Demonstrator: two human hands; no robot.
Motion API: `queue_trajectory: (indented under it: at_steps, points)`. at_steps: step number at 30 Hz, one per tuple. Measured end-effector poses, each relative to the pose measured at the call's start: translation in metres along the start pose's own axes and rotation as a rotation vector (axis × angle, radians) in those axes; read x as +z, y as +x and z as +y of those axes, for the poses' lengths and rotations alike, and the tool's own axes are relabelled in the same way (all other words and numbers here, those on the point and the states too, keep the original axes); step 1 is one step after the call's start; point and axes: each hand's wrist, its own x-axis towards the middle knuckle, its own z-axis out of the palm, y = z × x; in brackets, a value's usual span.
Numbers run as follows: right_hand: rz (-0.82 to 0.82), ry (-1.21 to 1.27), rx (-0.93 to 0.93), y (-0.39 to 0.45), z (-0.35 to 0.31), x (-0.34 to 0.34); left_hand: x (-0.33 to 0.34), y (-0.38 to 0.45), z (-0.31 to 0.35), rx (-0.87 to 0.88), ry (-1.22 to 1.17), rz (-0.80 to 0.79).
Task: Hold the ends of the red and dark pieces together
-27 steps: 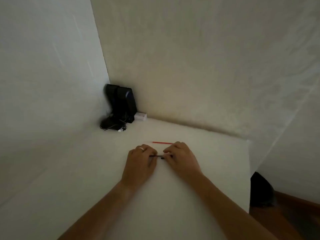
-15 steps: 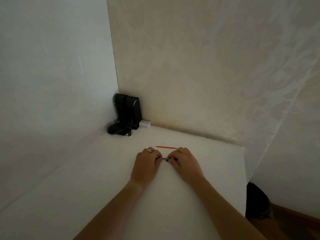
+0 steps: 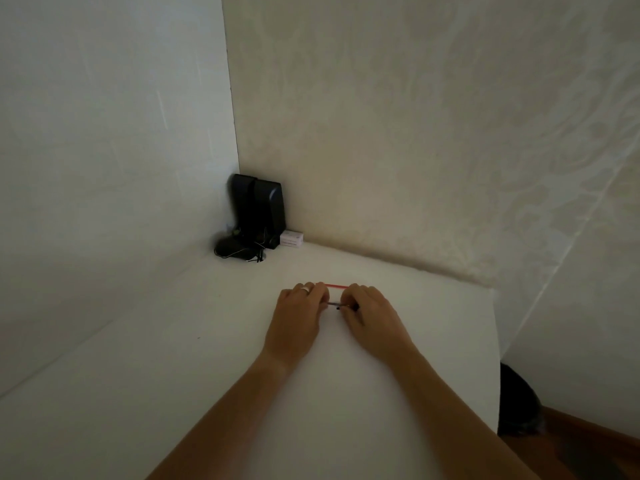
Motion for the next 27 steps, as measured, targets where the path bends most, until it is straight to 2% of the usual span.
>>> queue_trajectory:
  at_steps: [6, 10, 17, 27]
  points:
    - [0.020, -0.041, -0.074, 0.000, 0.004, 0.006, 0.003, 0.000, -0.001, 0.076, -0.030, -0.018]
    - [0.038, -0.033, -0.084, 0.000, 0.001, 0.007, 0.008, 0.001, -0.001, 0.131, 0.061, -0.014]
    - [-0.005, -0.061, -0.116, 0.002, 0.000, 0.009, 0.004, 0.003, -0.002, 0.107, 0.101, -0.027]
    - [-0.075, -0.021, -0.109, 0.004, 0.005, 0.011, 0.002, 0.004, -0.005, 0.087, -0.024, -0.060]
